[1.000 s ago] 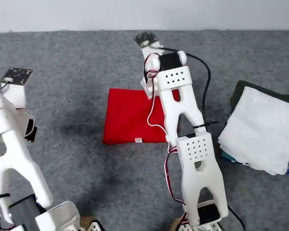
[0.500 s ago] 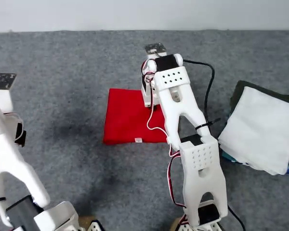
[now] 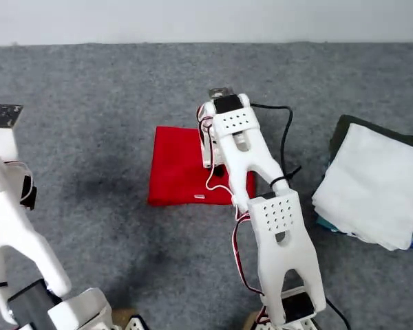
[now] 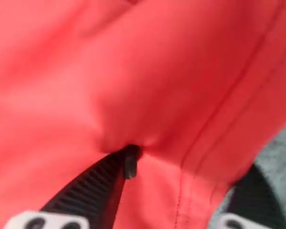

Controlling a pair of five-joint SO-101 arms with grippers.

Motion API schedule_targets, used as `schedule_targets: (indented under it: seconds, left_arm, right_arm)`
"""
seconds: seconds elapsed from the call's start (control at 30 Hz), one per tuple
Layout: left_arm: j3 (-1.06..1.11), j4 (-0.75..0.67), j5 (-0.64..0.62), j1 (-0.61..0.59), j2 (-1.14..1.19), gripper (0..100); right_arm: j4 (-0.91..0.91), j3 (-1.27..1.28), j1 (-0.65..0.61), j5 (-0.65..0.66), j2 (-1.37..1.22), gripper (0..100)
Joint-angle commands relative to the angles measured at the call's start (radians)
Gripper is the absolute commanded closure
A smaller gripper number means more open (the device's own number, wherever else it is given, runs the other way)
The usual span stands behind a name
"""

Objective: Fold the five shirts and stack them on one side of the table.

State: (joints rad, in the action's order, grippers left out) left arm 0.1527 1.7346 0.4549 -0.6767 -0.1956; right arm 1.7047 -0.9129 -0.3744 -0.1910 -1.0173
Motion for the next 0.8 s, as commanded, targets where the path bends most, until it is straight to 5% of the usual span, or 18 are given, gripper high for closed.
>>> schedule_targets:
  seconds: [0.0,0.27,0.53,0.77]
  left_arm:
    - [-0.008,0.018,0.006,-0.009,-0.015,98]
    - [-0.007,0.018,0.006,-0.009,-0.015,98]
    - [0.051,0.020,0.005,0.023,-0.149,98]
    - [0.191,0.018,0.005,0.097,-0.342,98]
  right_arm:
    - [0.012,0.012,-0.007,0.110,-0.015,97.4]
    - [0.038,0.012,0.084,0.379,-0.012,99.0]
    - [0.031,-0.215,0.228,1.108,-0.024,98.8]
    - [-0.064,-0.425,0.180,1.613,-0.090,98.8]
